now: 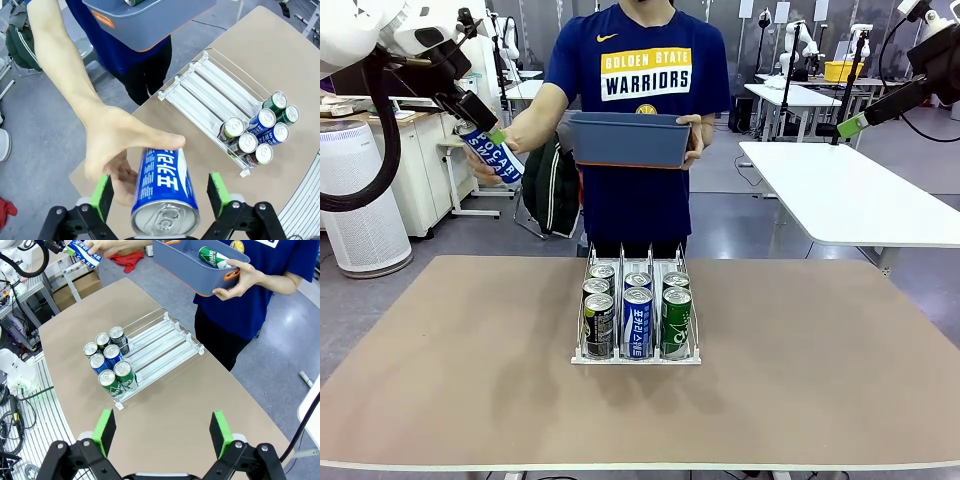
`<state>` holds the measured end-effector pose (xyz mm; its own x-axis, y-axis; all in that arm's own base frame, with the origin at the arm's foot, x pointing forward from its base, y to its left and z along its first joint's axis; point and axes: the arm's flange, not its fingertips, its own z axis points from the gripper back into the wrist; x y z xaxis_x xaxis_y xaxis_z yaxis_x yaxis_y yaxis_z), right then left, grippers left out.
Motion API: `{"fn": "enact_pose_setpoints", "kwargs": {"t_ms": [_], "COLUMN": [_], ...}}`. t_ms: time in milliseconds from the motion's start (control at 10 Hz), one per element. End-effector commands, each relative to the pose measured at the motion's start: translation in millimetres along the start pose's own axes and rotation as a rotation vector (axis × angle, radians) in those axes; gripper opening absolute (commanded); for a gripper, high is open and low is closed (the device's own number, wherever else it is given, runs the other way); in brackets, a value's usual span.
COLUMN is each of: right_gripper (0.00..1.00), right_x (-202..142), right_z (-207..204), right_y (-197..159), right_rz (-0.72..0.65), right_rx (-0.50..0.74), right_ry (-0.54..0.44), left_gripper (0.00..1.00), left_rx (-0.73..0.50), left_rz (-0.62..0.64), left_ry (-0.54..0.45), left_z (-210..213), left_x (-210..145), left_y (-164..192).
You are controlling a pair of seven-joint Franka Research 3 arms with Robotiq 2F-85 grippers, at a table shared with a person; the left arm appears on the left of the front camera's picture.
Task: Fill the beverage cans into the dispenser.
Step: Pick up the Ionic drink handed by the human.
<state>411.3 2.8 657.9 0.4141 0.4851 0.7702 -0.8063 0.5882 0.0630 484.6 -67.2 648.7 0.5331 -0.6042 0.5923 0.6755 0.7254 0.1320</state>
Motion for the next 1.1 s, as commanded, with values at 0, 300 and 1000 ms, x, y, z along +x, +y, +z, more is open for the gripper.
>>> {"fn": "enact_pose_setpoints", "kwargs": {"t_ms": [0, 300, 1000], "right_gripper": [1.0, 1.0, 1.0], "right_x": [-1.5, -1.5, -1.5], "right_z": [-1.6, -1.6, -1.6], "right_y": [-1.1, -1.1, -1.1], "right_rz": [0.017, 0.017, 0.017], "right_rx": [0.029, 0.029, 0.029], "right_ry": [-0.018, -0.018, -0.018], "left_gripper": [1.0, 1.0, 1.0], "left_rx": [0.006, -0.004, 0.008], "left_rz": [-0.004, 0.0, 0.013], "left_ry": [-0.005, 0.011, 0.059], "left_z": [2.8, 4.9, 5.6], "left_x": [-7.8, -12.1, -19.4], "left_y": [1.3, -1.6, -6.8]}}
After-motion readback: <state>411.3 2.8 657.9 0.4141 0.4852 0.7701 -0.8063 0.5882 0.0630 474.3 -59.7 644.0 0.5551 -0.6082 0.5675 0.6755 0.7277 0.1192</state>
